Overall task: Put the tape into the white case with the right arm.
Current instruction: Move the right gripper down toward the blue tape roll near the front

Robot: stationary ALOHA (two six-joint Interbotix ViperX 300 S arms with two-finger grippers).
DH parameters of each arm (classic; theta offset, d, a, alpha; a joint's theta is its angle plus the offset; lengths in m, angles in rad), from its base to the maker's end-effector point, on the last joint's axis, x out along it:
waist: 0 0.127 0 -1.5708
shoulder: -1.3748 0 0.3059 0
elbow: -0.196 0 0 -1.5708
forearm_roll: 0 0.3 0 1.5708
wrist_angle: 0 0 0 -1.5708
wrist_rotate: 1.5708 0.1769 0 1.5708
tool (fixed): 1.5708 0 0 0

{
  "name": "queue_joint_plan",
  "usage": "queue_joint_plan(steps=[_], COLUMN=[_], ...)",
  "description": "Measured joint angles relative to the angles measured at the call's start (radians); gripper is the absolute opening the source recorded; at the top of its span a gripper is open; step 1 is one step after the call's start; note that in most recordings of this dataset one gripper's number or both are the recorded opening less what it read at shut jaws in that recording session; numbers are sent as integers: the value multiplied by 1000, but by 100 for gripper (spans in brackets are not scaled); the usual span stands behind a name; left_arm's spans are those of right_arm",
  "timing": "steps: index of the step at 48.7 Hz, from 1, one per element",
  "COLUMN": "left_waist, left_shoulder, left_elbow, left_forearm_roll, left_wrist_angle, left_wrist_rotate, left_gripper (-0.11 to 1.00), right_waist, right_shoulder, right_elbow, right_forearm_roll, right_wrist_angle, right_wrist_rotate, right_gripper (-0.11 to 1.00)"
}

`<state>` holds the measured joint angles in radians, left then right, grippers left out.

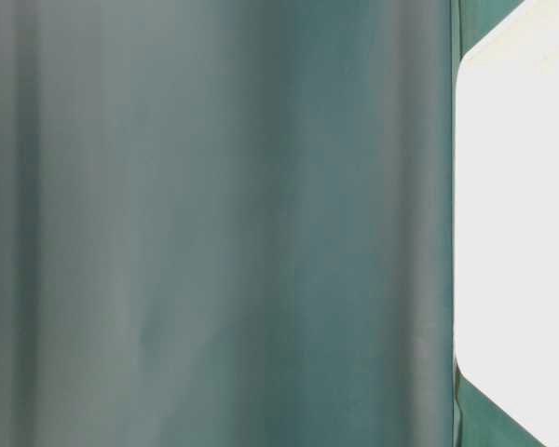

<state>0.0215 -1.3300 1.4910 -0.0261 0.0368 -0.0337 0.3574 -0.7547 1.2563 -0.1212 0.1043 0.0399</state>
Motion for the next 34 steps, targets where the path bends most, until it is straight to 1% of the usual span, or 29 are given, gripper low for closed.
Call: queue_joint_plan(steps=[16,34], left_waist=[0,-2], left_shoulder=[0,0], left_elbow=[5,8], left_forearm_roll=[-2,-2], left_wrist_angle=[0,0], left_wrist_rotate=[2,2], left_gripper=[0,0], right_waist=[21,52], right_shoulder=[161,371], right_elbow=[-72,-184], right_forearm_roll=[0,0], right_wrist_angle=[-5,-34], right_wrist_rotate=[14,32], right_gripper=[66,66])
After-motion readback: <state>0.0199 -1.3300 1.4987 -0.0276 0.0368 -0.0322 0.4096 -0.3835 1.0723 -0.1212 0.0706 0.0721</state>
